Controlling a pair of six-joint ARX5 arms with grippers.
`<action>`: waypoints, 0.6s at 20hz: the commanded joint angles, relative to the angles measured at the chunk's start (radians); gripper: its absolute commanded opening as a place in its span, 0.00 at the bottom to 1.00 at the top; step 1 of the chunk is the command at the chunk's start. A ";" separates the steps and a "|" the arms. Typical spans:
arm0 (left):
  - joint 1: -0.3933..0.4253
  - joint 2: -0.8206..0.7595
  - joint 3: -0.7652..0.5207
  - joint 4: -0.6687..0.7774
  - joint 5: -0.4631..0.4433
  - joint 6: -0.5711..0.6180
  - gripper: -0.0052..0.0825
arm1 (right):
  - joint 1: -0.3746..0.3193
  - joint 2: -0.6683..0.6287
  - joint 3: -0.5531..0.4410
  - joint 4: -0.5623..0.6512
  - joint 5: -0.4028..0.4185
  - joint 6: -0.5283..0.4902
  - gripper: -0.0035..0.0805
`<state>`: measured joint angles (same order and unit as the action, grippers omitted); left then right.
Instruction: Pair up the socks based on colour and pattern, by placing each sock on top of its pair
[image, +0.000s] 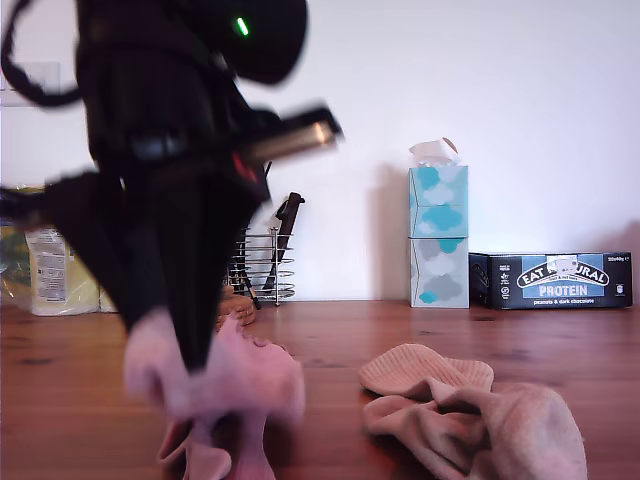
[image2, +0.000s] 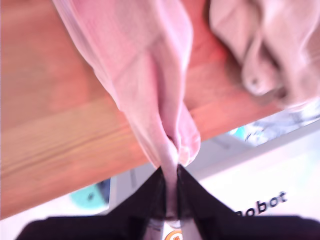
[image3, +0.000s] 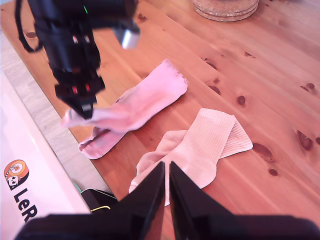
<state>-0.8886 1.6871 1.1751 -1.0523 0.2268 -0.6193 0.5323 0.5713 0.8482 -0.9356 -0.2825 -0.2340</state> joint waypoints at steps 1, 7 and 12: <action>-0.009 0.003 -0.011 0.008 0.001 -0.002 0.32 | 0.004 -0.008 -0.010 0.009 -0.007 -0.003 0.03; 0.008 -0.001 0.001 0.002 0.046 0.026 0.57 | 0.004 -0.008 -0.010 0.011 -0.008 -0.003 0.03; 0.010 -0.065 0.105 0.010 0.044 0.135 0.56 | 0.004 -0.008 -0.010 0.024 -0.031 0.036 0.03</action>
<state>-0.8780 1.6703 1.2598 -1.0492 0.2771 -0.5121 0.5320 0.5713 0.8482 -0.9249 -0.3077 -0.2127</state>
